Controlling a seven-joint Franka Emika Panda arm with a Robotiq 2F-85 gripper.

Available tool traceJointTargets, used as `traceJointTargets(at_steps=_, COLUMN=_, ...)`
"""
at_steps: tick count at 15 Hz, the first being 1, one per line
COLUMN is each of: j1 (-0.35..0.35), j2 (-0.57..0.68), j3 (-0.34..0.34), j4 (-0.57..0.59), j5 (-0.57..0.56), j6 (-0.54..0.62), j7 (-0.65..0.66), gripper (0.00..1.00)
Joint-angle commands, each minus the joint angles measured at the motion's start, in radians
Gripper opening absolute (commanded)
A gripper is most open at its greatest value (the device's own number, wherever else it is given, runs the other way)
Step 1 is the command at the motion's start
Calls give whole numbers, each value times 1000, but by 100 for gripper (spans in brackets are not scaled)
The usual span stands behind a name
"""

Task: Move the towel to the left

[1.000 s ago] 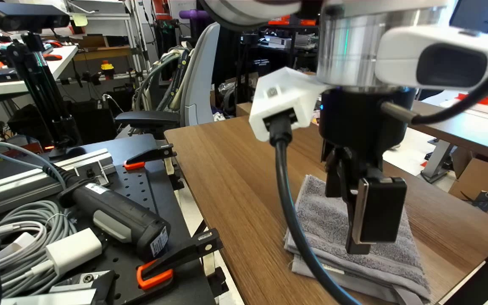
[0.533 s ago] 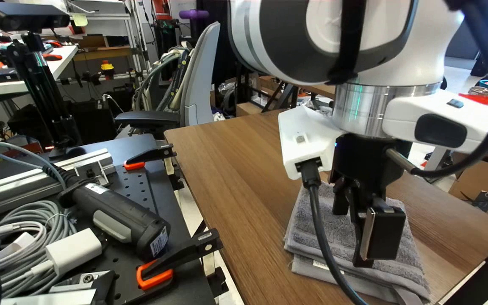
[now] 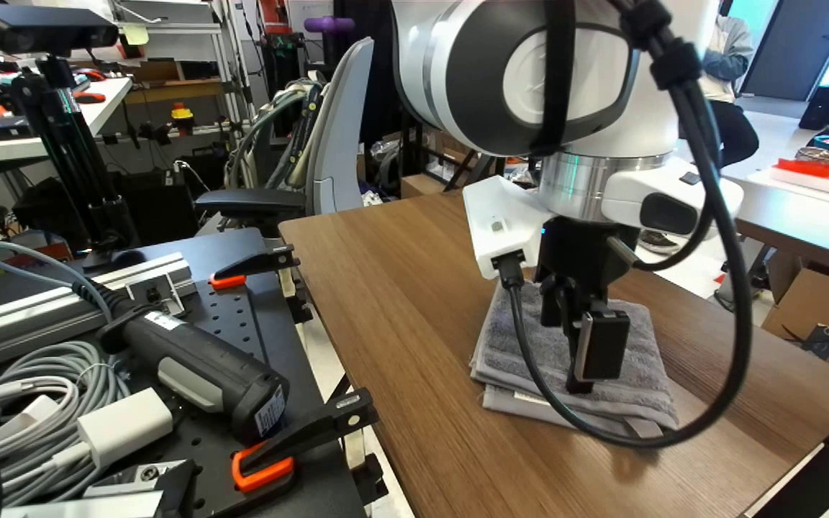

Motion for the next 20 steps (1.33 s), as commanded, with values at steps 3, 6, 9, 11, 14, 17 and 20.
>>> traceJointTargets(at_steps=3, j1=32, j2=7, j3=92, j4=1, j5=61, j6=4, j7=-50, gripper=100)
traceJointTargets(at_steps=6, j1=69, j2=13, j3=127, j4=1, j5=70, j6=3, j7=-49, gripper=100)
traceJointTargets(at_steps=9, j1=128, j2=12, j3=134, j4=-6, j5=56, j6=1, j7=-31, gripper=100)
traceJointTargets(at_steps=11, j1=166, j2=-2, j3=131, j4=-11, j5=50, j6=-7, j7=-22, gripper=100)
traceJointTargets(at_steps=14, j1=226, j2=-58, j3=114, j4=-22, j5=36, j6=-17, j7=1, gripper=100)
traceJointTargets(at_steps=17, j1=281, j2=-155, j3=95, j4=-52, j5=19, j6=-21, j7=31, gripper=100)
traceJointTargets(at_steps=20, j1=268, j2=-129, j3=118, j4=-15, j5=35, j6=-13, j7=11, gripper=100)
